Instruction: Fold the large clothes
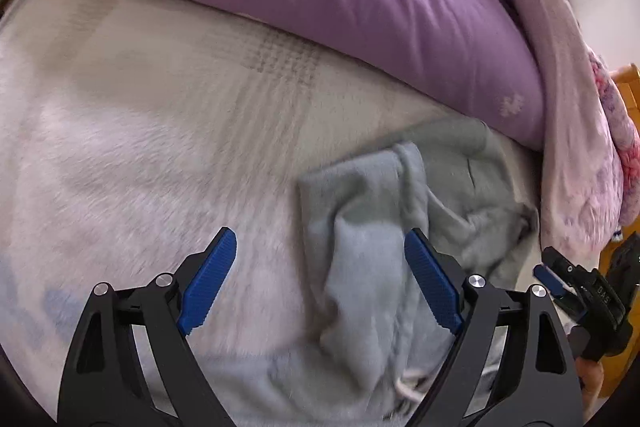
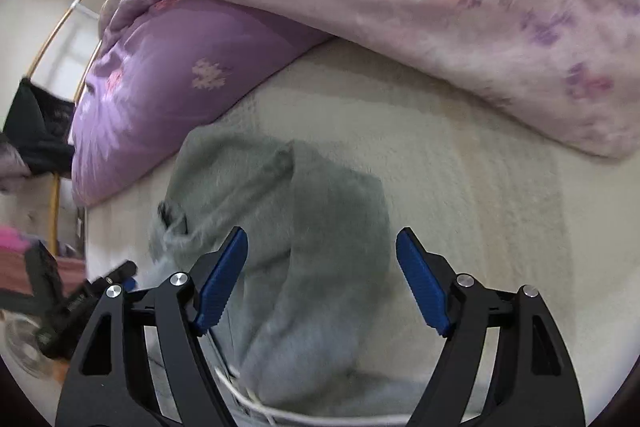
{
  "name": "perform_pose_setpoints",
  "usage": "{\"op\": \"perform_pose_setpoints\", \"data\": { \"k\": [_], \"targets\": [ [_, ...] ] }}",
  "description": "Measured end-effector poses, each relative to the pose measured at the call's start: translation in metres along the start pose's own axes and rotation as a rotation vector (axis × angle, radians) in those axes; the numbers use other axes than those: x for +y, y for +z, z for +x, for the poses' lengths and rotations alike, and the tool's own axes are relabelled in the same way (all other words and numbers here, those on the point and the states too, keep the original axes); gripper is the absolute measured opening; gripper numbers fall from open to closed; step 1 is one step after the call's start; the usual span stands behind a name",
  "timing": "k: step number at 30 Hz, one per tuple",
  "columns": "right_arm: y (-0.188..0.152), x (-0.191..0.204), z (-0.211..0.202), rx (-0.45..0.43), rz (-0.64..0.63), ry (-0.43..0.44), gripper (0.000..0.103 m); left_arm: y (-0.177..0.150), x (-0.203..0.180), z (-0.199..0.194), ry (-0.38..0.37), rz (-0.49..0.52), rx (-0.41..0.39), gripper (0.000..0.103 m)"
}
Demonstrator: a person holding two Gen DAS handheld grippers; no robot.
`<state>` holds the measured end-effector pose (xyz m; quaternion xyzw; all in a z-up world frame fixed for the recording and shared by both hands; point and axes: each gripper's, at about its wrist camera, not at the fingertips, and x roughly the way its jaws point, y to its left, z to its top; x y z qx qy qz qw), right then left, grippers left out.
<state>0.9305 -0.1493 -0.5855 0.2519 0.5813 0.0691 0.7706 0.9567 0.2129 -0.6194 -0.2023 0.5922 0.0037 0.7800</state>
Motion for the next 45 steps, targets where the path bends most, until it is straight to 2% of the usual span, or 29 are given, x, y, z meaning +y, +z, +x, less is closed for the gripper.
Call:
{"op": "perform_pose_setpoints", "data": {
  "k": [2,7,8,9,10,11,12,14,18,20,24,25,26,27,28,30,32,34,36,37,40,41,45],
  "targets": [
    [0.005,-0.004,0.01,-0.004,0.013,0.016,0.074,0.006,0.0,0.016,-0.005,-0.007,0.014,0.087],
    [0.01,-0.011,0.032,0.002,0.012,0.048,0.073,0.009,-0.008,0.037,0.08,0.057,-0.025,0.086],
    [0.009,-0.007,0.033,-0.004,-0.018,0.06,0.058,0.008,-0.013,0.038,0.101,0.096,-0.037,0.082],
    [0.008,-0.003,0.033,-0.004,-0.049,0.058,0.044,0.007,-0.022,0.039,0.12,0.166,-0.036,0.056],
    [0.006,0.0,0.031,-0.015,-0.076,0.035,0.026,0.005,-0.029,0.039,0.107,0.224,-0.024,0.037],
    [0.003,0.003,0.023,-0.038,-0.1,0.067,0.017,0.002,-0.034,0.036,0.134,0.263,-0.036,0.024],
    [-0.002,0.005,0.013,-0.066,-0.12,0.096,0.016,0.0,-0.037,0.028,0.147,0.294,-0.058,0.012],
    [-0.014,0.009,-0.013,-0.121,-0.149,0.124,0.016,-0.006,-0.031,0.005,0.102,0.291,-0.11,0.011],
    [-0.053,0.012,-0.077,-0.221,-0.196,0.207,0.015,-0.032,-0.016,-0.06,0.008,0.282,-0.215,0.011],
    [-0.088,0.016,-0.115,-0.259,-0.27,0.202,0.015,-0.062,-0.008,-0.104,-0.036,0.319,-0.279,0.011],
    [-0.167,0.01,-0.166,-0.215,-0.293,0.236,0.015,-0.132,0.014,-0.154,-0.091,0.333,-0.279,0.012],
    [-0.183,0.006,-0.169,-0.188,-0.286,0.23,0.019,-0.161,0.023,-0.162,-0.093,0.331,-0.255,0.012],
    [-0.209,0.001,-0.17,-0.138,-0.271,0.181,0.028,-0.182,0.031,-0.165,-0.091,0.325,-0.226,0.013],
    [-0.228,-0.004,-0.169,-0.097,-0.252,0.136,0.035,-0.202,0.036,-0.163,-0.083,0.31,-0.177,0.015],
    [-0.245,-0.009,-0.166,-0.057,-0.217,0.105,0.042,-0.225,0.047,-0.156,-0.072,0.28,-0.094,0.016],
    [-0.282,-0.03,-0.161,0.029,-0.128,0.075,0.048,-0.264,0.072,-0.143,-0.025,0.195,0.023,0.016],
    [-0.302,-0.041,-0.165,0.056,-0.044,0.06,0.048,-0.285,0.088,-0.14,-0.004,0.132,0.086,0.017],
    [-0.306,-0.043,-0.174,0.042,-0.009,0.059,0.05,-0.299,0.097,-0.149,0.015,0.082,0.084,0.02],
    [-0.297,-0.025,-0.181,0.0,-0.057,0.039,0.057,-0.299,0.1,-0.157,0.008,0.038,0.055,0.047],
    [-0.291,-0.016,-0.182,-0.024,-0.092,0.031,0.061,-0.296,0.098,-0.162,0.015,0.026,0.024,0.051],
    [-0.265,0.022,-0.163,-0.087,-0.201,0.029,0.064,-0.28,0.083,-0.163,0.003,0.013,-0.016,0.055],
    [-0.259,0.027,-0.153,-0.095,-0.22,0.038,0.065,-0.274,0.078,-0.162,0.002,0.009,-0.022,0.06],
    [-0.221,0.053,-0.091,-0.033,-0.278,0.072,0.065,-0.256,0.067,-0.157,-0.012,-0.006,-0.044,0.066]
  ]
}}
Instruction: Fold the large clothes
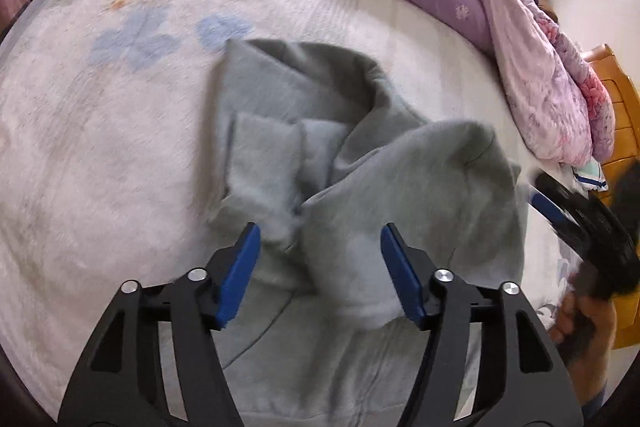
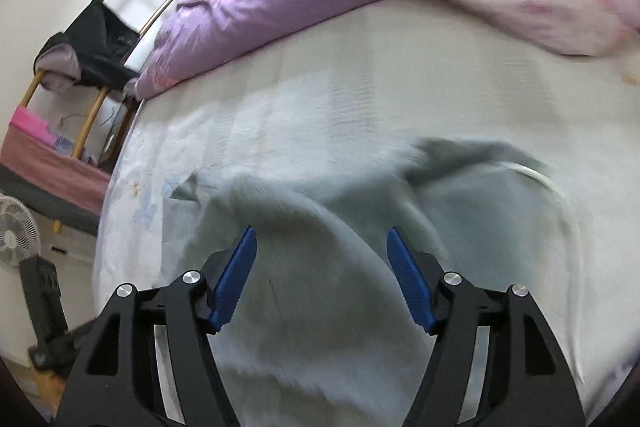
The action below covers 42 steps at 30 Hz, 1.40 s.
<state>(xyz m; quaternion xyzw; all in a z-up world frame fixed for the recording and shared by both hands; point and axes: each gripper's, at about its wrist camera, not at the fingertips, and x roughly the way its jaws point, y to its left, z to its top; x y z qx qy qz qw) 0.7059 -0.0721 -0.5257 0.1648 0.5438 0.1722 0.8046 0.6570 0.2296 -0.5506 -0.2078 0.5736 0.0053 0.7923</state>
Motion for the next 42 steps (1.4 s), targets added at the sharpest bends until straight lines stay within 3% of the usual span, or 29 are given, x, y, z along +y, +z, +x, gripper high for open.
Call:
{"op": "perform_pose_setpoints", "data": {
  "k": [1,3,4,10,13,15,19,21,23,27,28,29,30,32,35,39,41,42],
  "targets": [
    [0.005,0.004,0.015,0.023,-0.027,-0.007,0.064,0.001,0.0,0.001,0.003,0.0,0.001,0.066],
    [0.009,0.006,0.043,0.092,-0.035,0.041,0.029,0.002,-0.004,0.001,0.005,0.003,0.005,0.066],
    [0.009,0.006,0.049,0.121,-0.012,0.064,0.005,0.001,-0.006,0.001,0.011,0.0,0.005,0.066],
    [-0.05,0.022,-0.014,0.119,-0.012,0.201,0.005,-0.008,0.0,-0.018,-0.027,-0.068,-0.006,0.068],
    [-0.101,0.023,-0.038,0.18,-0.007,0.178,0.006,-0.016,0.004,-0.033,-0.062,-0.119,-0.012,0.071],
    [-0.144,0.013,-0.04,0.243,0.029,0.116,0.007,-0.022,0.005,-0.035,-0.075,-0.14,0.005,0.072],
    [-0.182,-0.013,-0.035,0.313,0.169,0.076,0.01,-0.04,-0.004,-0.027,-0.092,-0.141,0.067,0.073],
    [-0.184,-0.019,-0.037,0.334,0.21,0.053,0.022,-0.046,-0.011,-0.023,-0.101,-0.144,0.081,0.073],
    [-0.18,-0.018,-0.046,0.31,0.216,0.031,0.049,-0.052,-0.022,-0.019,-0.105,-0.133,0.091,0.073],
    [-0.169,-0.018,-0.077,0.196,0.272,0.052,0.052,-0.059,-0.049,-0.02,-0.172,-0.116,0.05,0.073],
    [-0.164,-0.022,-0.085,0.146,0.315,0.051,0.048,-0.06,-0.054,-0.018,-0.191,-0.121,0.05,0.073],
    [-0.159,-0.026,-0.089,0.113,0.338,0.038,0.031,-0.06,-0.059,-0.016,-0.218,-0.122,0.051,0.073],
    [-0.156,-0.027,-0.088,0.101,0.344,0.033,0.024,-0.062,-0.063,-0.013,-0.241,-0.123,0.051,0.073],
    [-0.145,-0.026,-0.073,0.091,0.347,0.03,0.017,-0.067,-0.071,0.002,-0.26,-0.123,0.074,0.073],
    [-0.145,-0.028,-0.04,0.13,0.379,0.08,0.016,-0.085,-0.073,0.035,-0.16,-0.084,0.168,0.073],
    [-0.177,-0.049,0.014,0.282,0.425,-0.032,0.013,-0.114,-0.051,0.079,0.019,-0.045,0.322,0.072],
    [-0.187,-0.058,0.018,0.273,0.47,-0.012,0.001,-0.115,-0.042,0.085,0.0,-0.051,0.325,0.072],
    [-0.186,-0.059,0.018,0.275,0.472,-0.007,0.001,-0.114,-0.042,0.085,-0.003,-0.052,0.33,0.072]
  ]
}}
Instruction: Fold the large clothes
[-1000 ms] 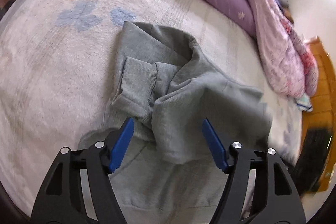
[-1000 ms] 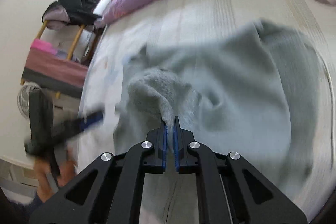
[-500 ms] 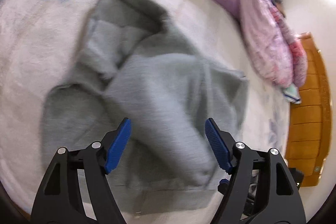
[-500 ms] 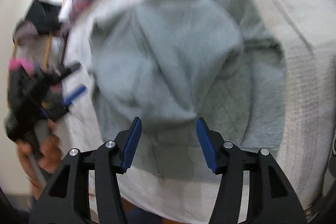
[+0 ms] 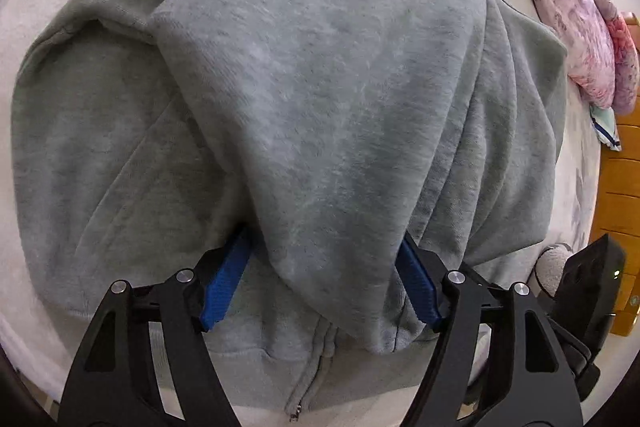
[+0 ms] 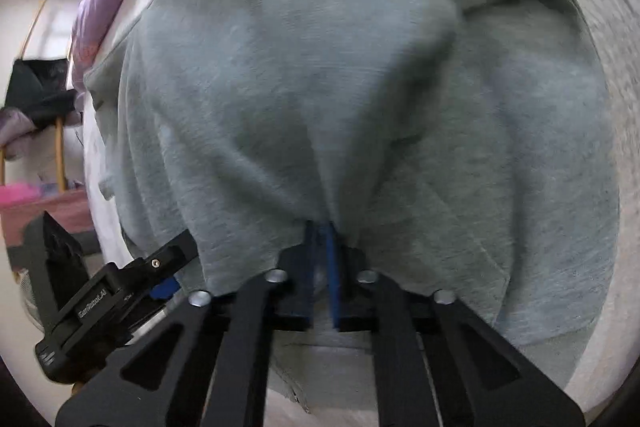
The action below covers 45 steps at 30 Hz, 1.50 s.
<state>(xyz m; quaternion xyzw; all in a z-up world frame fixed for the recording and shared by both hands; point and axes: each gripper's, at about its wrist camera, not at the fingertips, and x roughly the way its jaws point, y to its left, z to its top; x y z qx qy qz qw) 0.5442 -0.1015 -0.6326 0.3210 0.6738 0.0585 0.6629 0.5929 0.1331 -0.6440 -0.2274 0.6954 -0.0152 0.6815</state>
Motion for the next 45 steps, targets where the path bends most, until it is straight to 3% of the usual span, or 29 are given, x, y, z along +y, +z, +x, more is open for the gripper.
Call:
{"op": "perform_pose_setpoints", "data": {
  "k": [3,6,7,9,10,13,17,23,29,30,32,34,35,38,45],
  "targets": [
    [0.008,0.01,-0.015,0.012,-0.008,0.0,0.008,0.006,0.006,-0.019,-0.082,-0.056,-0.001,0.072],
    [0.022,0.025,-0.048,-0.044,-0.025,0.04,0.009,0.019,0.01,-0.053,-0.154,-0.07,-0.064,0.074],
    [0.032,0.032,-0.063,-0.079,-0.022,0.06,0.014,0.026,0.011,-0.068,-0.166,-0.078,-0.103,0.075],
    [0.049,0.039,-0.084,-0.136,0.002,0.084,0.031,0.047,0.011,-0.094,-0.168,-0.1,-0.182,0.078],
    [0.059,0.042,-0.093,-0.172,0.013,0.09,0.046,0.056,0.011,-0.1,-0.17,-0.108,-0.208,0.08],
    [0.086,0.063,-0.102,-0.239,0.016,0.114,0.051,0.095,0.01,-0.113,-0.166,-0.147,-0.27,0.084],
    [0.137,0.071,-0.095,-0.283,0.031,0.072,0.061,0.148,0.007,-0.1,-0.12,-0.205,-0.269,0.084],
    [0.171,0.08,-0.054,-0.269,0.034,-0.033,0.061,0.187,0.005,-0.082,-0.081,-0.225,-0.285,0.084],
    [0.176,0.072,-0.038,-0.34,-0.01,-0.045,0.061,0.209,-0.003,-0.046,-0.001,-0.214,-0.248,0.082],
    [0.179,0.074,-0.036,-0.344,-0.029,-0.039,0.06,0.209,-0.004,-0.041,0.018,-0.203,-0.248,0.075],
    [0.183,0.08,-0.029,-0.343,-0.078,-0.049,0.045,0.208,-0.006,-0.034,0.02,-0.185,-0.24,0.064],
    [0.185,0.08,-0.024,-0.332,-0.086,-0.039,0.027,0.208,-0.008,-0.03,0.007,-0.158,-0.243,0.042],
    [0.185,0.078,-0.024,-0.335,-0.087,-0.034,0.022,0.206,-0.009,-0.03,-0.006,-0.145,-0.243,0.017],
    [0.181,0.072,-0.034,-0.353,-0.075,0.03,0.012,0.199,-0.013,-0.038,-0.027,-0.116,-0.277,0.013],
    [0.138,0.082,-0.087,-0.384,-0.12,0.137,0.011,0.145,-0.013,-0.098,-0.096,-0.09,-0.355,0.013]
  ]
}}
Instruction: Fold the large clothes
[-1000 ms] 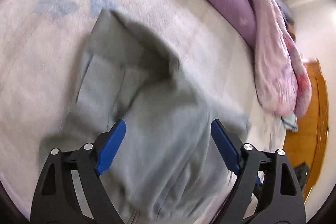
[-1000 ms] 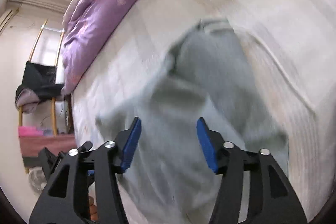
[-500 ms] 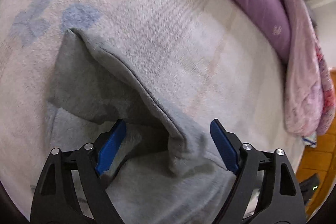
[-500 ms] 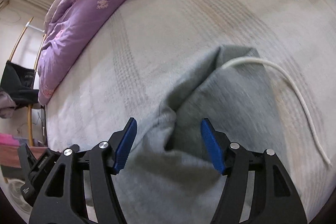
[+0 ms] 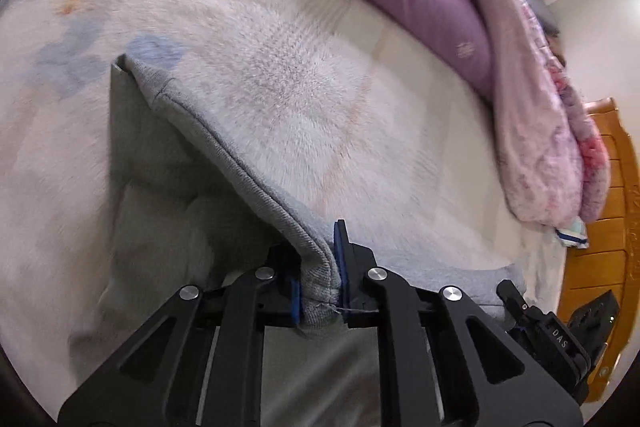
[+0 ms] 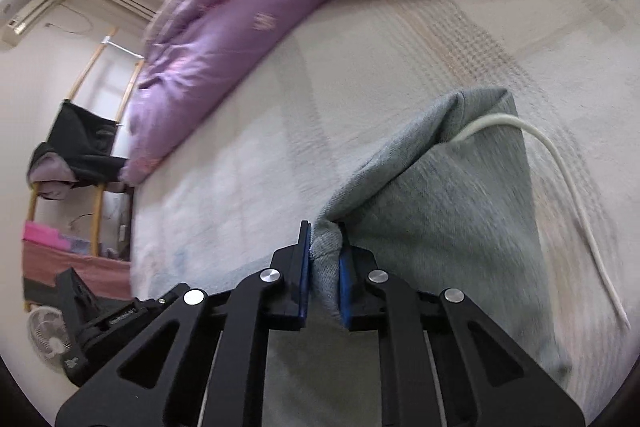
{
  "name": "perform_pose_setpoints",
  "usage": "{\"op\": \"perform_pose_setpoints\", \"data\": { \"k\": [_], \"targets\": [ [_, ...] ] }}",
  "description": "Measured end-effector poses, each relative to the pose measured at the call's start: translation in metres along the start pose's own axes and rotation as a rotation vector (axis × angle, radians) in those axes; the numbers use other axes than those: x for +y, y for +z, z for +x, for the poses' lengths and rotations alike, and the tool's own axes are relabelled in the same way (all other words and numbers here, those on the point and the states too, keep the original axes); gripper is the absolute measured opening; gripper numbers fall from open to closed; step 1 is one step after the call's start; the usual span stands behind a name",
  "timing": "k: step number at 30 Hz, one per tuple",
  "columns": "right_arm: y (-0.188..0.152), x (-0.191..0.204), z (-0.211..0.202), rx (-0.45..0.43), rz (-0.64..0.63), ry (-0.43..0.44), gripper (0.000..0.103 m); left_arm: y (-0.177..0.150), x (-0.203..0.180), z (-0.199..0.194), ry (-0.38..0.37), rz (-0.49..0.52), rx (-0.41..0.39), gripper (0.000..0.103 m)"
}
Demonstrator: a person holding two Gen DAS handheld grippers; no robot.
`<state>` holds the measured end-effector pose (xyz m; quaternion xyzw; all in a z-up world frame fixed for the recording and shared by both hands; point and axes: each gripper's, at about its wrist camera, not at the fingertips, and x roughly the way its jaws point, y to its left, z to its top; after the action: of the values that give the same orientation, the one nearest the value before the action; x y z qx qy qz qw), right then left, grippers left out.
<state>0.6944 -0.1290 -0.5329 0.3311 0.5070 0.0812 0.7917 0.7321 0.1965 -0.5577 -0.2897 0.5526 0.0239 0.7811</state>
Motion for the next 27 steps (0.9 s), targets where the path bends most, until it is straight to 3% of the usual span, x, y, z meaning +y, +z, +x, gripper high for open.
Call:
{"op": "perform_pose_setpoints", "data": {
  "k": [6,12,20,27],
  "targets": [
    [-0.05,0.016,-0.071,0.025,-0.013,0.04,0.01,-0.053,0.007,-0.065,-0.01,-0.009,-0.016,0.013],
    [-0.127,-0.005,-0.114,0.113,0.042,-0.018,0.01,-0.13,0.045,-0.1,0.017,-0.034,0.065,0.013],
    [-0.216,-0.069,-0.116,0.207,0.168,-0.136,0.01,-0.221,0.101,-0.079,0.042,-0.095,0.212,0.013],
    [-0.271,-0.114,-0.089,0.295,0.28,-0.154,0.01,-0.254,0.138,-0.055,0.105,-0.123,0.253,0.013]
  ]
}}
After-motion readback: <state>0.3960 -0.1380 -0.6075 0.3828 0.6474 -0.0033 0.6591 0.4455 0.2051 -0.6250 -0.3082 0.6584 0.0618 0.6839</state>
